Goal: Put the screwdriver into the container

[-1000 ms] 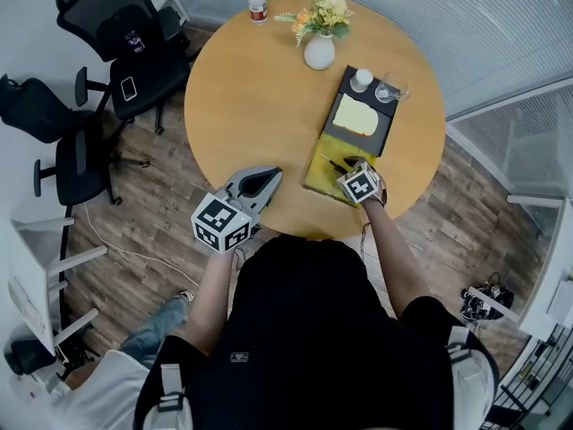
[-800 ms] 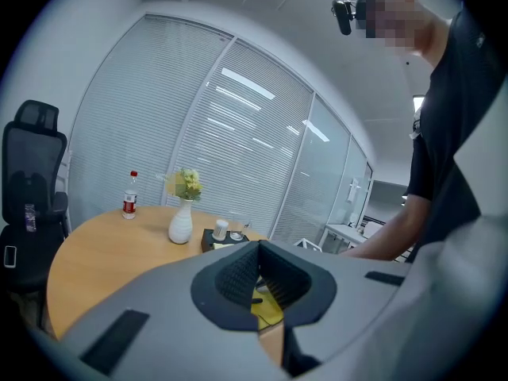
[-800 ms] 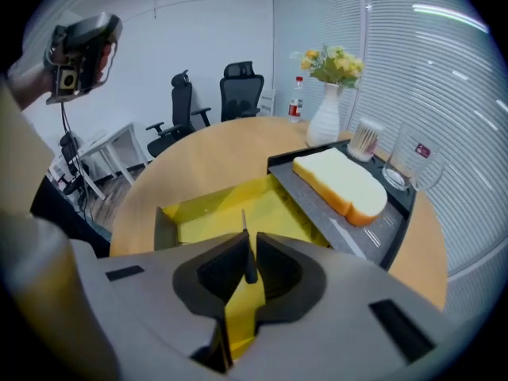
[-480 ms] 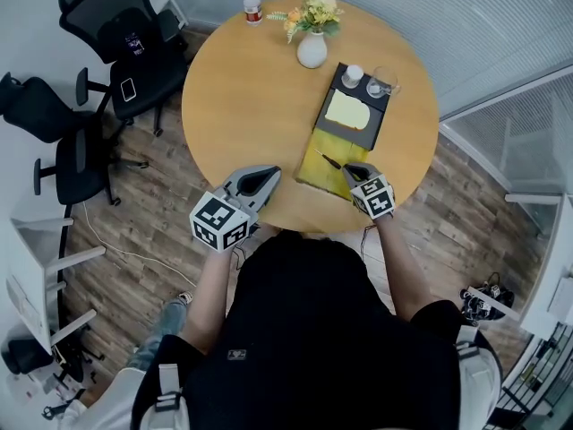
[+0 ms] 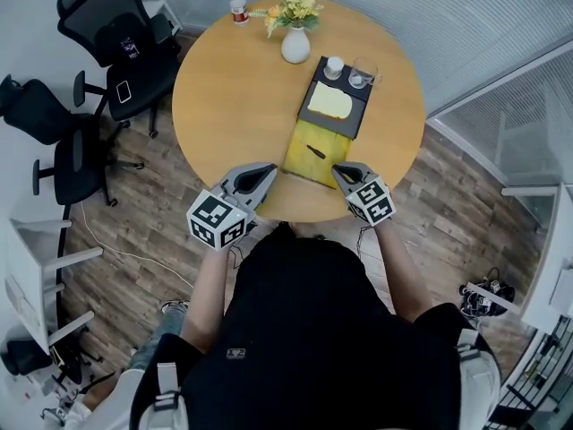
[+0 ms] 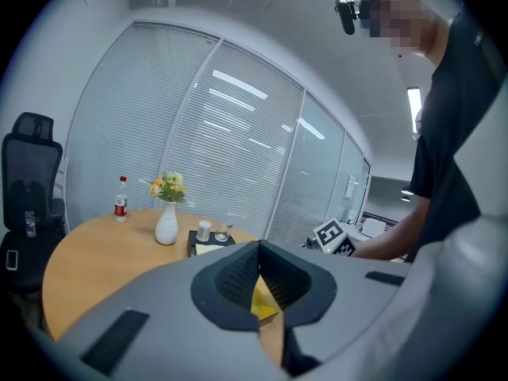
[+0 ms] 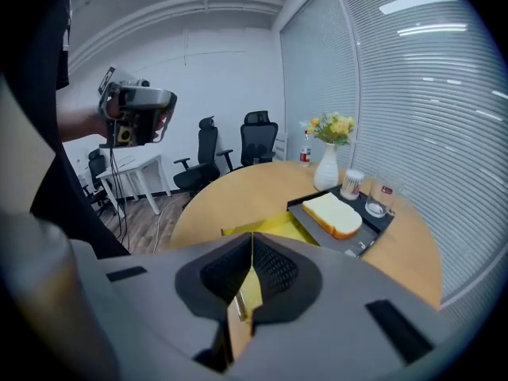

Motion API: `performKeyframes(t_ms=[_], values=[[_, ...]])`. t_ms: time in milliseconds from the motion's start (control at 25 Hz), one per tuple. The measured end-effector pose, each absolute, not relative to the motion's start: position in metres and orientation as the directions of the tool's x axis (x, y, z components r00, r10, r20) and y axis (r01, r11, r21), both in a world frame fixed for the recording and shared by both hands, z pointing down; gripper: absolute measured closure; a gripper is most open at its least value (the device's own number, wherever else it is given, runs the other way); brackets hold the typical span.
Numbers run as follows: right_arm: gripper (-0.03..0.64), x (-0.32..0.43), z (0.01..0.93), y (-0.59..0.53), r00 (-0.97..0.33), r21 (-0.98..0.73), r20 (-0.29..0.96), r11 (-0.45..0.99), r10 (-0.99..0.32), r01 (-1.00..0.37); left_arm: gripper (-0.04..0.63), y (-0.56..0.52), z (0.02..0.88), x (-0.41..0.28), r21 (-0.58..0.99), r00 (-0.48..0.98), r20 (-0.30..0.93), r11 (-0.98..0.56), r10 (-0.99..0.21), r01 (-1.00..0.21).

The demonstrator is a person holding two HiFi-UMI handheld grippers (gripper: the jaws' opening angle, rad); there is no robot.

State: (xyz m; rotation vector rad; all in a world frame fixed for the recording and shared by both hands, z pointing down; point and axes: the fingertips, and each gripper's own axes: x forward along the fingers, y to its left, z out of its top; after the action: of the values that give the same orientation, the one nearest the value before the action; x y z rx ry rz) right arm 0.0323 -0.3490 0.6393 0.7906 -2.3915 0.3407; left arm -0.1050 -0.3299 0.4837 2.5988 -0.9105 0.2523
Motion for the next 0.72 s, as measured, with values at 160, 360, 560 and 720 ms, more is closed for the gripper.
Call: performKeyframes(t_ms=[160, 360, 560, 720], values=[[0.609, 0.042, 0.613, -0.336, -0.688, -0.044, 0.549, 0.806, -0.475, -0.591, 0.591, -0.315, 0.481, -0.087, 0.283, 0.771, 0.287, -0.719, -0.568, -0.635], [0.611, 0.054, 0.591, -0.312, -0.721, -0.019, 0.507, 0.830, -0.472, -0.557, 0.591, -0.299, 0.477, -0.073, 0.274, 0.755, 0.278, -0.705, -0.593, -0.654], [0.612, 0.067, 0.571, -0.298, -0.746, 0.011, 0.469, 0.847, -0.473, -0.531, 0.591, -0.280, 0.476, -0.065, 0.268, 0.731, 0.284, -0.680, -0.621, -0.682], [0.612, 0.076, 0.567, -0.287, -0.764, 0.008, 0.465, 0.865, -0.448, -0.502, 0.591, -0.267, 0.475, -0.057, 0.267, 0.713, 0.283, -0.661, -0.642, -0.701]])
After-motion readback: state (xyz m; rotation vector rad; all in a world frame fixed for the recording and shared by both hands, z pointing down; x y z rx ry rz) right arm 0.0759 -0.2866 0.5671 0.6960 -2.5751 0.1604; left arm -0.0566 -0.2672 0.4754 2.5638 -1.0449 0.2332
